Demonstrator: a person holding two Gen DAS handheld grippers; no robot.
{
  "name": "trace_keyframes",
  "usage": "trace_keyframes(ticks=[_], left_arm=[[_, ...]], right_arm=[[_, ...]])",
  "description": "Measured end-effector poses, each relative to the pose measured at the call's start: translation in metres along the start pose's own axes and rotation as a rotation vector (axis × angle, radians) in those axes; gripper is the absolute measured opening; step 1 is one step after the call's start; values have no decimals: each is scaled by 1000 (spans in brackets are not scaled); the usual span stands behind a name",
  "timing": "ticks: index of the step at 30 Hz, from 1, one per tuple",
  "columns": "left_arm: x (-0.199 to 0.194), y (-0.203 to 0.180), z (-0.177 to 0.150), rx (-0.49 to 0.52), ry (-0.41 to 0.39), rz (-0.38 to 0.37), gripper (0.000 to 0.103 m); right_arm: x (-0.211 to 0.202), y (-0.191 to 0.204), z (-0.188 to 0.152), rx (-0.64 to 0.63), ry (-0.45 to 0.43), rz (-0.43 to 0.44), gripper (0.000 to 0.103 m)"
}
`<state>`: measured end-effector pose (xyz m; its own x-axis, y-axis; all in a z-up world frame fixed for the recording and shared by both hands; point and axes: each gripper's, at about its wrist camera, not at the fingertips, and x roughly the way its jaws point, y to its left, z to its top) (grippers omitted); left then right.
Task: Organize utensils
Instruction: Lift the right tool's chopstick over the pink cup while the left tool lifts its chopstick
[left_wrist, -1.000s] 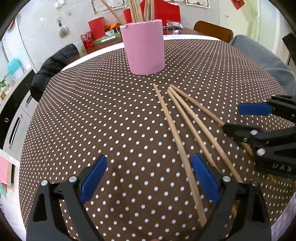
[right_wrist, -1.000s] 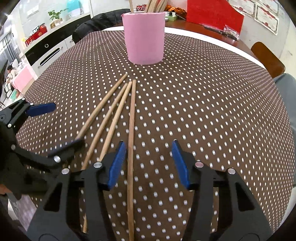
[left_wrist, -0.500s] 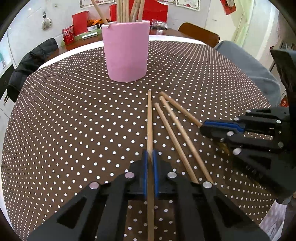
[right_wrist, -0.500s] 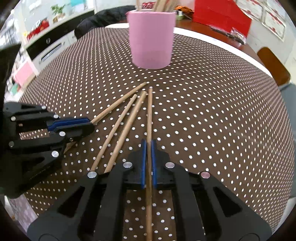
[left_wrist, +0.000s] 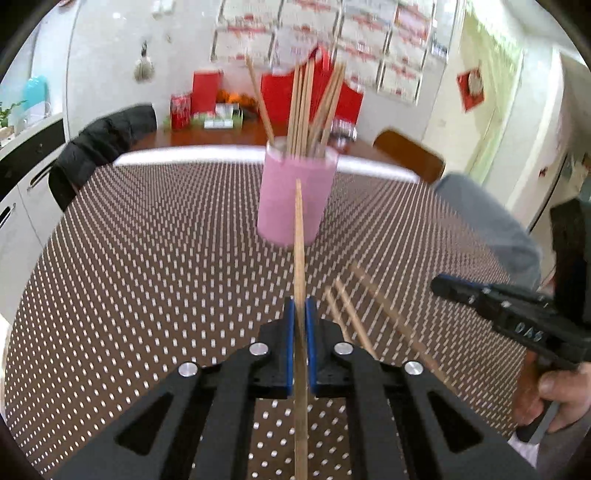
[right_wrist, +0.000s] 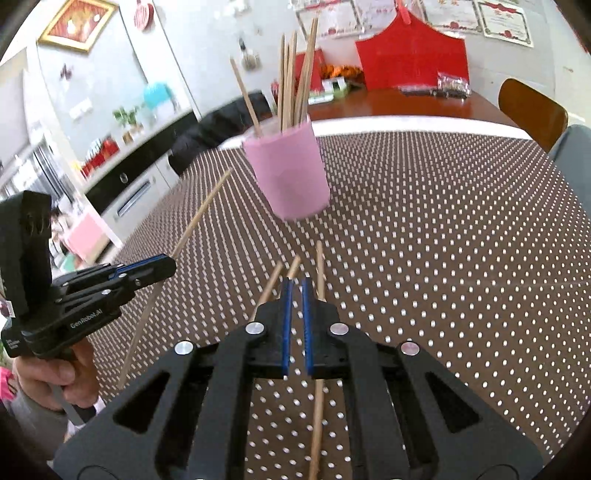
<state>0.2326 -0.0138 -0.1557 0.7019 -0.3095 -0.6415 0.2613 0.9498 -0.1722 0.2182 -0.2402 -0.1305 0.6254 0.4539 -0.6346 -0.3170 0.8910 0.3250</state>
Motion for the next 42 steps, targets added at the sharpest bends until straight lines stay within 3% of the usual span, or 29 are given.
trace_keyframes(ticks=[4,8,11,13,14,15,16,19,23,29,35,42], left_arm=[[-9,-4,11,15,-47,4,6],[-13,-7,5,22,-36,4,6],[-9,-6,1,25,-17,3,6],[-7,-5,-3,16,-6,2,6],[-5,-3,-3,14,-4,2,6],[-5,-3,-3,11,-5,3,6],[-5,-2,-4,9,-6,2,6],[-6,0,-3,8,-11,5,6],[-9,2,-3,2,-20,6,6],[-17,7,1,-20,-60,6,6],[-32,9,15,-38,-147,-13,6],[-50,5,49,-30,-268,-57,6]], right_arm=[[1,1,7,-6,12,-3,6],[25,1,4,-46,135,-109,10],[43,-4,-2,-48,210,-133,28],[52,-2,-9,-66,249,-144,52],[55,-1,-11,-74,257,-145,52],[58,1,-11,-87,263,-152,51],[62,3,-12,-110,277,-175,31],[66,17,-16,-200,286,-262,9],[53,28,-12,-219,302,-236,5],[9,28,6,-83,153,-71,5],[-45,32,29,3,-28,71,5],[-85,41,59,36,-222,120,5]])
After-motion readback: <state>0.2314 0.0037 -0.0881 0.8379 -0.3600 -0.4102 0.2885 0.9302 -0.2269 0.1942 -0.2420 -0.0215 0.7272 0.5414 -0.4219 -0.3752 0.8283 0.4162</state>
